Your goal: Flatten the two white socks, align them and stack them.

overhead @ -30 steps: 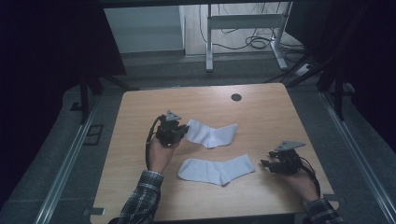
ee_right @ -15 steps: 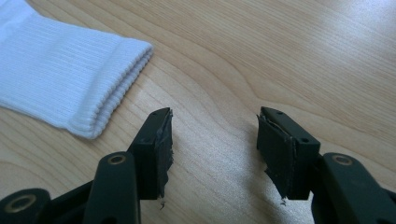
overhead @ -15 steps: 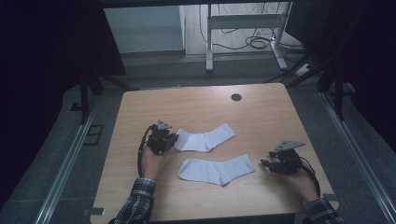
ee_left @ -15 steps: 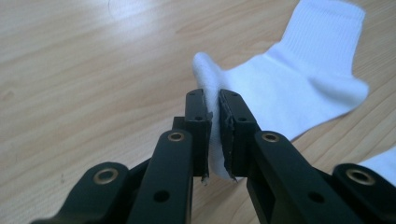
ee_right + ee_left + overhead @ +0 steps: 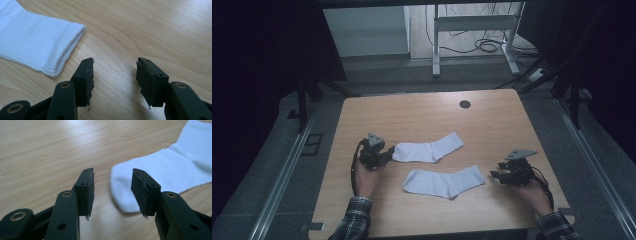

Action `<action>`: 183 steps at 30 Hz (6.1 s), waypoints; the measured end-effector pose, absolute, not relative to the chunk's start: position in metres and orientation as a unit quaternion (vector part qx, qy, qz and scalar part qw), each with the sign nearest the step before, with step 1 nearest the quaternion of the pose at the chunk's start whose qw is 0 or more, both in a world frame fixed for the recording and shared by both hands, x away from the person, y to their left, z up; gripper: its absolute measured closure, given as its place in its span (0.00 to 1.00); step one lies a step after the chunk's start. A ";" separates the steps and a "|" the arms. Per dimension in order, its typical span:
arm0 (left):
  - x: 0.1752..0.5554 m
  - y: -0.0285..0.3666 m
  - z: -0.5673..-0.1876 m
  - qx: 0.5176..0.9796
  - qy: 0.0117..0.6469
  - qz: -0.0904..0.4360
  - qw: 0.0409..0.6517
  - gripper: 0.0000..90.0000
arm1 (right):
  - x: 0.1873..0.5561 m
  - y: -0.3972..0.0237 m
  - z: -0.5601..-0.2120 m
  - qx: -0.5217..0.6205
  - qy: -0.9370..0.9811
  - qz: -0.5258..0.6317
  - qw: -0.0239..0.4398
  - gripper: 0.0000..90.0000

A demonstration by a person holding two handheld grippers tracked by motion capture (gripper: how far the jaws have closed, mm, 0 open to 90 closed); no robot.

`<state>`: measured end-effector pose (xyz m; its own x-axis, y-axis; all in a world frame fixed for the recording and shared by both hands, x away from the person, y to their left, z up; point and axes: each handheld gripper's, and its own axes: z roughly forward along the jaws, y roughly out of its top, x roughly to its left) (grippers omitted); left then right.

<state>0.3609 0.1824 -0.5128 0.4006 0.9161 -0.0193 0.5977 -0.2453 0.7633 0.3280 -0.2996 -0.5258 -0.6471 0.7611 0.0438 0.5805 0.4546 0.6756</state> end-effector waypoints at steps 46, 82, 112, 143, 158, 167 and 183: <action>0.369 0.180 -0.539 0.751 0.515 0.199 0.362 0.65 | 0.435 -0.195 -0.521 0.424 0.814 0.371 0.139 0.69; 0.352 0.166 -0.517 0.770 0.479 0.168 0.386 0.96 | 0.405 -0.208 -0.501 0.406 0.822 0.373 0.142 0.92; 0.274 0.153 -0.497 0.786 0.428 0.160 0.417 0.96 | 0.330 -0.242 -0.480 0.374 0.833 0.389 0.119 0.91; 0.273 0.126 -0.527 0.817 0.440 0.174 0.329 0.42 | 0.310 -0.245 -0.510 0.390 0.853 0.329 0.112 0.64; 0.277 0.128 -0.533 0.819 0.444 0.100 0.348 0.87 | 0.313 -0.243 -0.519 0.393 0.858 0.319 0.082 0.88; 0.285 0.131 -0.518 0.811 0.441 0.122 0.366 0.91 | 0.314 -0.242 -0.505 0.388 0.850 0.342 0.103 0.89; 0.340 0.137 -0.486 0.798 0.443 0.143 0.383 0.91 | 0.358 -0.240 -0.481 0.405 0.827 0.370 0.120 0.89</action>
